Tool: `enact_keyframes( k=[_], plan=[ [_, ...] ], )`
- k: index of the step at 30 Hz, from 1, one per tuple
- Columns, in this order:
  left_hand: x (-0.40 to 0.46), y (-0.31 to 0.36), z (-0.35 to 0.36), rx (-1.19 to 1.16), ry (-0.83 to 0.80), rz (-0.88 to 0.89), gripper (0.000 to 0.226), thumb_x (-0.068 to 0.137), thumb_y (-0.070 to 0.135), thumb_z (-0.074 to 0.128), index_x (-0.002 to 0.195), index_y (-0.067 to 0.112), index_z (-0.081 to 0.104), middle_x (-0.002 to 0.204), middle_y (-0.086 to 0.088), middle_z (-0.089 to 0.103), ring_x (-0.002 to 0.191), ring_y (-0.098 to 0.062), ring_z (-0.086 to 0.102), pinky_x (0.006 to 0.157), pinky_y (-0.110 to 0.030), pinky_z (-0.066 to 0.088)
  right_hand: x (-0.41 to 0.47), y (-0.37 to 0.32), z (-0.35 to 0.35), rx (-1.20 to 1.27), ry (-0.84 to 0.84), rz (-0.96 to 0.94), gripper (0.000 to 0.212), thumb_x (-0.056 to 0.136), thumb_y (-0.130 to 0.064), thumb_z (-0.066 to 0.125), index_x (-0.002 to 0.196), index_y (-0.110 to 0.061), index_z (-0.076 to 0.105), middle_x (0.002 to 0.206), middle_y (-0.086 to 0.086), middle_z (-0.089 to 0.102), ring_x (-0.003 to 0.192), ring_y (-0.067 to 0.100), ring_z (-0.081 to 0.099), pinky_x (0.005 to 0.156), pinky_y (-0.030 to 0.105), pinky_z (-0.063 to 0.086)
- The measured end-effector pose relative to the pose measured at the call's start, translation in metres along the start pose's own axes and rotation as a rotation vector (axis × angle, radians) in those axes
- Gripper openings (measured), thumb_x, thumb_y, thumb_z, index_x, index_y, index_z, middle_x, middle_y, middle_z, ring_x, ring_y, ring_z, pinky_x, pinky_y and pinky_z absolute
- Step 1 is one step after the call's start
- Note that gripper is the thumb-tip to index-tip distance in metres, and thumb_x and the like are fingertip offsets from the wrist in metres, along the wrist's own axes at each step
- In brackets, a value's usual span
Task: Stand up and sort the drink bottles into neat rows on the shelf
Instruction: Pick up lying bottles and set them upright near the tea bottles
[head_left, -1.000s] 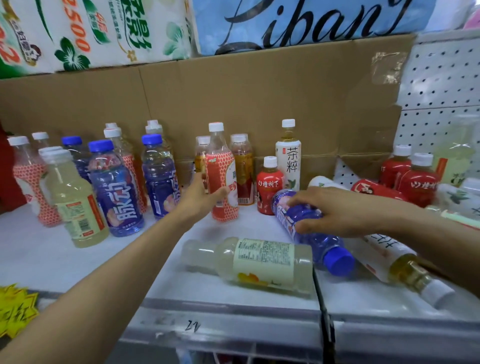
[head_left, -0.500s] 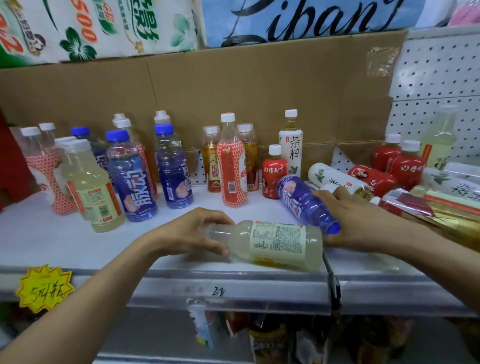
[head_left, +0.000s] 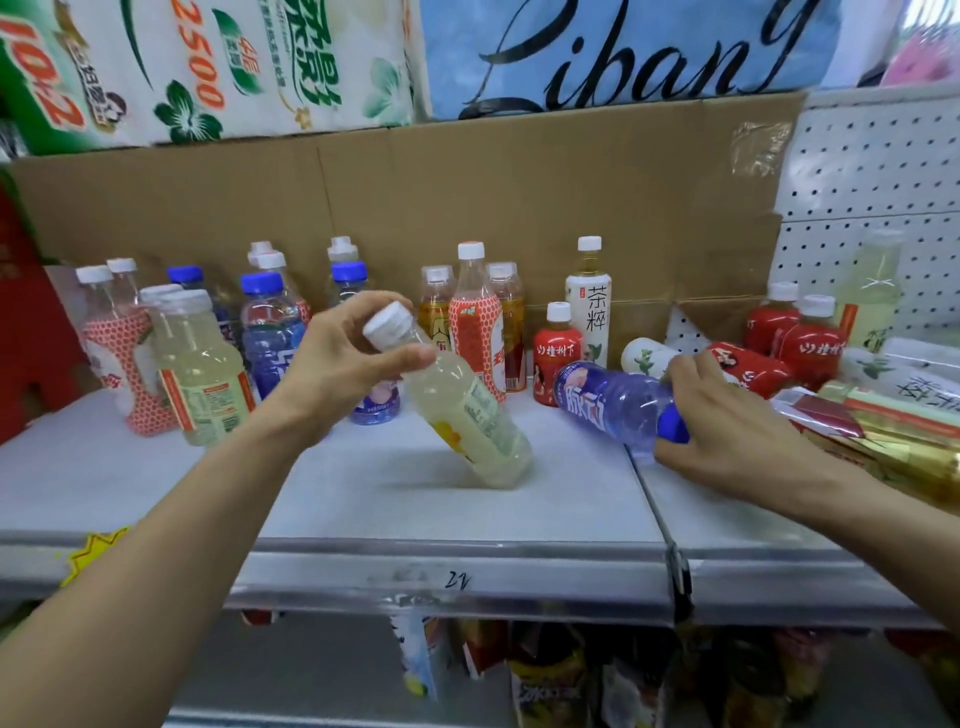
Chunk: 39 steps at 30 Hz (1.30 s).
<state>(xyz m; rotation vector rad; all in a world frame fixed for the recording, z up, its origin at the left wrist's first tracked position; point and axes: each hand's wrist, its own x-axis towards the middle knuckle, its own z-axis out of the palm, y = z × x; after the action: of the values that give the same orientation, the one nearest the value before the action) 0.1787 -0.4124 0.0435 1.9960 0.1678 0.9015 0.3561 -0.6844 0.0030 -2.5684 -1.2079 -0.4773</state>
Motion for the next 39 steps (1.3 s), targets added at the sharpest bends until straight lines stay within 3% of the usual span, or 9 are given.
enact_keyframes(
  k=[4,7,10,16,25,29,33,37,39],
  plan=[
    [0.021,-0.004,0.007,0.198,0.076,0.078,0.053,0.071,0.017,0.086,0.116,0.027,0.060,0.101,0.010,0.069,0.092,-0.007,0.065,0.085,-0.024,0.054,0.014,0.003,-0.011,0.120,0.186,-0.049,0.029,0.079,-0.014,0.068,0.101,-0.009,0.050,0.096,0.005,0.044,0.076,0.028,0.050,0.066,0.036,0.039],
    [0.033,-0.008,0.016,0.265,0.116,0.073,0.052,0.079,0.017,0.082,0.120,0.025,0.051,0.101,0.017,0.063,0.090,0.005,0.061,0.081,-0.015,0.049,0.034,0.004,-0.022,0.191,0.256,-0.101,0.030,0.081,-0.012,0.070,0.107,-0.008,0.055,0.102,0.009,0.050,0.088,0.026,0.051,0.077,0.030,0.038],
    [0.043,-0.014,0.023,0.292,0.143,0.007,0.056,0.088,0.020,0.073,0.134,0.018,0.042,0.112,0.009,0.058,0.096,-0.003,0.058,0.085,-0.021,0.046,0.062,-0.003,-0.032,0.222,0.275,-0.141,0.032,0.086,-0.016,0.067,0.115,-0.008,0.055,0.107,0.012,0.054,0.094,0.026,0.051,0.085,0.033,0.041],
    [0.053,-0.024,0.025,0.301,0.091,-0.112,0.065,0.092,0.020,0.067,0.146,0.022,0.031,0.139,-0.003,0.054,0.126,-0.018,0.050,0.103,-0.047,0.047,0.115,-0.031,-0.048,0.237,0.147,-0.240,0.033,0.092,-0.021,0.060,0.122,-0.008,0.055,0.116,0.010,0.059,0.104,0.024,0.054,0.091,0.035,0.044],
    [0.051,-0.028,0.029,0.270,0.109,-0.114,0.066,0.094,0.019,0.065,0.147,0.027,0.027,0.142,-0.001,0.051,0.130,-0.021,0.048,0.100,-0.043,0.044,0.149,-0.063,-0.031,0.388,0.052,-0.246,0.038,0.096,-0.022,0.057,0.133,-0.011,0.053,0.128,0.008,0.059,0.106,0.015,0.054,0.091,0.028,0.045],
    [0.043,-0.032,0.040,0.208,0.175,-0.177,0.077,0.096,0.017,0.060,0.154,0.033,0.013,0.155,0.001,0.036,0.142,-0.023,0.037,0.111,-0.054,0.037,0.135,-0.043,-0.036,0.398,-0.006,-0.218,0.052,0.099,-0.023,0.053,0.147,-0.015,0.037,0.140,0.003,0.051,0.113,0.009,0.048,0.091,0.022,0.036],
    [0.009,-0.028,0.070,0.454,0.398,0.155,0.070,0.089,0.011,0.069,0.149,0.015,0.031,0.152,-0.006,0.030,0.141,-0.016,0.025,0.118,-0.026,0.022,0.104,0.002,-0.051,0.450,0.020,-0.152,0.055,0.097,-0.022,0.056,0.148,-0.019,0.035,0.139,-0.001,0.051,0.118,0.011,0.052,0.099,0.027,0.042],
    [0.001,-0.007,0.119,0.447,0.064,0.361,0.053,0.088,0.012,0.070,0.136,0.018,0.048,0.137,0.007,0.041,0.129,-0.002,0.033,0.111,-0.023,0.033,0.075,0.062,-0.055,0.437,-0.002,-0.006,0.039,0.095,-0.019,0.059,0.134,-0.016,0.055,0.128,-0.001,0.061,0.112,0.012,0.056,0.103,0.033,0.044],
    [0.003,0.007,0.142,0.426,-0.143,0.359,0.047,0.091,0.016,0.068,0.133,0.023,0.051,0.129,0.018,0.039,0.120,0.010,0.032,0.106,-0.009,0.030,0.066,0.088,-0.054,0.417,-0.047,0.056,0.035,0.094,-0.019,0.061,0.129,-0.015,0.059,0.124,-0.002,0.063,0.109,0.014,0.058,0.099,0.031,0.044]
  ],
)
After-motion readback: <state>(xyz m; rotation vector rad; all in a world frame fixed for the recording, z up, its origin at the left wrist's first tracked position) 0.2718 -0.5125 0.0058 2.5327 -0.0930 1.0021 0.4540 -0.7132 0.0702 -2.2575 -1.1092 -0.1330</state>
